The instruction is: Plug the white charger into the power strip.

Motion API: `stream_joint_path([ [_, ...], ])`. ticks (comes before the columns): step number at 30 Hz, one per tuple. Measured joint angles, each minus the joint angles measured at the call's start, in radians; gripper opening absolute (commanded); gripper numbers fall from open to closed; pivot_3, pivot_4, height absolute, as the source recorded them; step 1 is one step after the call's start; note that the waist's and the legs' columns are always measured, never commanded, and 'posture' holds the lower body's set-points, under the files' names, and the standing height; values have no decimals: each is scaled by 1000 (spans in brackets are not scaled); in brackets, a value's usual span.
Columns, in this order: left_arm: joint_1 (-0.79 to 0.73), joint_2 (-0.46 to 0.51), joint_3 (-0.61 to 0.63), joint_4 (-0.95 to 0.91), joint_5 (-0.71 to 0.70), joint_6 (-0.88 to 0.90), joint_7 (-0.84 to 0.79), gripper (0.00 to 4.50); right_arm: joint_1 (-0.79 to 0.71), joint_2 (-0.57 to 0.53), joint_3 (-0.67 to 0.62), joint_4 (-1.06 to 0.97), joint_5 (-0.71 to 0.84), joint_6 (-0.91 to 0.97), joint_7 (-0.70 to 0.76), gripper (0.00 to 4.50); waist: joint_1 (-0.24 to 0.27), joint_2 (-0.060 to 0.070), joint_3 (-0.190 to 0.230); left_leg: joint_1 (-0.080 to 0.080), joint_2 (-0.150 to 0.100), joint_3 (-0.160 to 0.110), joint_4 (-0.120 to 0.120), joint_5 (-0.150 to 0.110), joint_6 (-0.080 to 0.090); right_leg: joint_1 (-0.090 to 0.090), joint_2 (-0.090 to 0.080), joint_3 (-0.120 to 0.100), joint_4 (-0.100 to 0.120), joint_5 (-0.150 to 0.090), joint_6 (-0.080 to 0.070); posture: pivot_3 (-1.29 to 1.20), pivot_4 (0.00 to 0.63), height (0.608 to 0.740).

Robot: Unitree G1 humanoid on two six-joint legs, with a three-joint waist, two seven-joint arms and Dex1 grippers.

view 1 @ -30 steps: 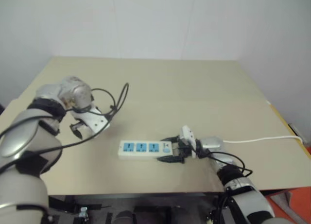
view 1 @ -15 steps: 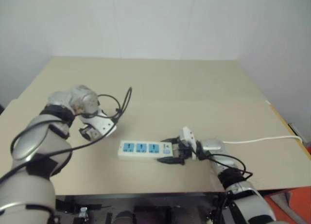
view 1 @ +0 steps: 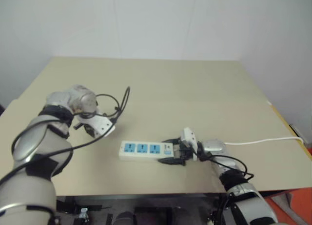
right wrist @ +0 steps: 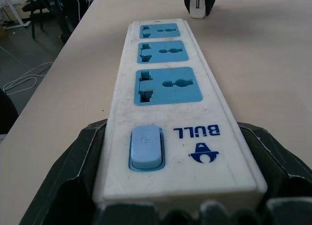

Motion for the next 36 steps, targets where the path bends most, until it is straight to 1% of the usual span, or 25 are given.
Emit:
stream_joint_path([
  [2, 0, -1, 31, 0, -21, 2, -21, 1027, 0, 0, 0, 0, 0, 0, 0, 3412, 0, 0, 0, 0, 0, 0, 0, 0, 0, 0, 0, 0, 0, 0, 0, 0, 150, 740],
  [4, 0, -13, 95, 0, -82, 7, -40, 1027, 0, 0, -2, 1, 0, -1, 0, 3412, 1, 0, 0, 0, 0, 0, 0, 0, 0, 0, 0, 0, 0, 0, 0, 0, 150, 740],
  [6, 6, -48, 193, -15, -180, 29, -41, 1027, 0, -1, -5, 5, 0, -2, 0, 3412, 2, 0, 0, 0, 0, -1, 0, 0, 0, 1, -1, -1, 0, 0, 0, 0, 150, 740],
  [9, 40, -140, 358, -89, -364, 114, -13, 1027, -3, 2, -6, 15, -1, -13, 1, 3412, 1, 0, 0, 0, 0, -1, 1, 0, 0, 1, -2, -1, 0, 1, 1, 0, 150, 740],
  [11, 85, -204, 471, -209, -525, 243, -28, 1027, -11, 12, -5, 29, -2, -27, 3, 3412, -3, 0, 0, 0, 0, -1, 1, 0, 0, 1, -2, -1, 0, 1, 1, 0, 150, 740],
  [13, 129, -235, 536, -344, -649, 369, -54, 1027, -19, 20, -4, 42, -3, -37, 3, 3412, -14, 0, 0, 0, 0, -1, 1, 0, 0, 1, -2, 0, 1, 1, 1, 0, 150, 740],
  [14, 174, -238, 571, -454, -728, 465, -68, 1027, -28, 23, -3, 57, -5, -43, 4, 3412, -25, 1, 0, 1, 0, -1, 0, 0, 0, 1, -2, 0, 1, 1, 1, 0, 150, 740],
  [15, 199, -241, 585, -509, -767, 521, -76, 1027, -31, 23, -3, 62, -6, -45, 4, 3412, -28, 1, 0, 1, 0, -2, 0, 0, 0, 1, -2, 0, 1, 1, 1, 0, 150, 740],
  [17, 305, -237, 614, -713, -902, 726, -105, 1027, -41, 24, -3, 84, -11, -62, 6, 3412, -35, 2, -1, 2, 0, -3, 0, 0, 0, 2, -1, 0, 2, 1, 1, 0, 150, 740],
  [20, 422, -226, 623, -878, -1018, 903, -122, 1027, -48, 24, -4, 106, -18, -81, 7, 3412, -33, 2, -1, 4, 0, -4, 0, 0, 0, 4, -2, 0, 2, 1, 1, 0, 150, 740],
  [22, 476, -218, 625, -950, -1078, 1020, -115, 1027, -54, 24, -4, 120, -21, -92, 7, 3412, -31, 2, -1, 6, 0, -4, 0, 0, 0, 5, -2, 0, 2, 1, 1, 0, 150, 740],
  [24, 515, -213, 624, -1004, -1102, 1086, -103, 1027, -58, 27, -4, 132, -22, -98, 7, 3412, -31, 2, -1, 8, 0, -4, 0, 0, 0, 7, -2, 0, 2, 1, 1, 0, 150, 740],
  [28, 594, -217, 599, -1032, -1095, 1087, -93, 1027, -60, 30, -4, 140, -29, -113, 13, 3412, -32, 2, -1, 10, 0, -3, -1, 0, 0, 9, -1, 0, 1, 1, 1, 0, 150, 740],
  [36, 594, -225, 600, -1034, -1095, 1085, -59, 1027, -69, 31, -2, 162, -40, -126, 26, 3412, -32, 2, -1, 13, -1, -3, -1, 0, 0, 12, -1, 0, 0, 1, 1, 0, 150, 740],
])
